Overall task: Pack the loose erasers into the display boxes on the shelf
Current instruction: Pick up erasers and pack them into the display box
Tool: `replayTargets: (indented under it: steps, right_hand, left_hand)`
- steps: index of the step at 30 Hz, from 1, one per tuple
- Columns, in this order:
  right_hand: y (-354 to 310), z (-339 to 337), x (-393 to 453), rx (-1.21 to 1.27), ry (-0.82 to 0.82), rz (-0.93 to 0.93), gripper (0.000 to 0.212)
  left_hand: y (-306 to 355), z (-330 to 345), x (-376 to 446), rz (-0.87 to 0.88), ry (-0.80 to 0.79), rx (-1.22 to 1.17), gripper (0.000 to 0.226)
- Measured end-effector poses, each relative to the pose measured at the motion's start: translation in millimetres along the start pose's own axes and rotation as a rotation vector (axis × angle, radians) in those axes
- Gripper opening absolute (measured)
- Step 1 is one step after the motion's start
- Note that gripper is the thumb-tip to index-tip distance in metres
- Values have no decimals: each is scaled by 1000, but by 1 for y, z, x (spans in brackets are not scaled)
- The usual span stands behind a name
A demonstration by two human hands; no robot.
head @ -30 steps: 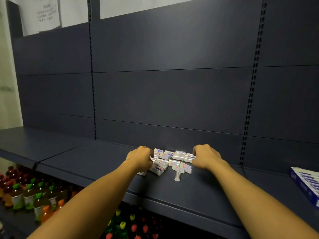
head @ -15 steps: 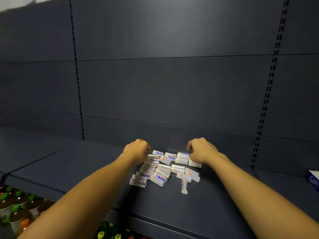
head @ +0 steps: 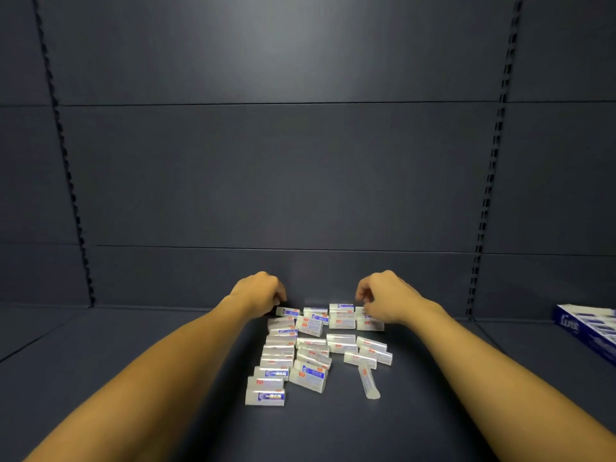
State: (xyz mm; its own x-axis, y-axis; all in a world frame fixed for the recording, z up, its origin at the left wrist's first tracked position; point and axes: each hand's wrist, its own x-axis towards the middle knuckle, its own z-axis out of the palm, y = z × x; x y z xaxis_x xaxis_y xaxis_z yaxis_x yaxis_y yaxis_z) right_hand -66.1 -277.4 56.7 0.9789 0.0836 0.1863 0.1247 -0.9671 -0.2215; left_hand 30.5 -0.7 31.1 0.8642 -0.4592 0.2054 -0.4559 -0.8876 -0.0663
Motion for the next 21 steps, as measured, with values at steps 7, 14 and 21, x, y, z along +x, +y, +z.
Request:
replayTargets:
  steps: [7,14,21]
  right_hand:
    - [-9,17,10,1,8,6,26]
    - [-25,31,23,-1,17,-21,25]
    - [-42,50,37,-33,-39,-50,33]
  left_hand:
    - [-5,16,15,162,-95,-7,27]
    - [-18,24,21,152,-96,-74,25]
    - [-20,31,24,125,-77,-116,25]
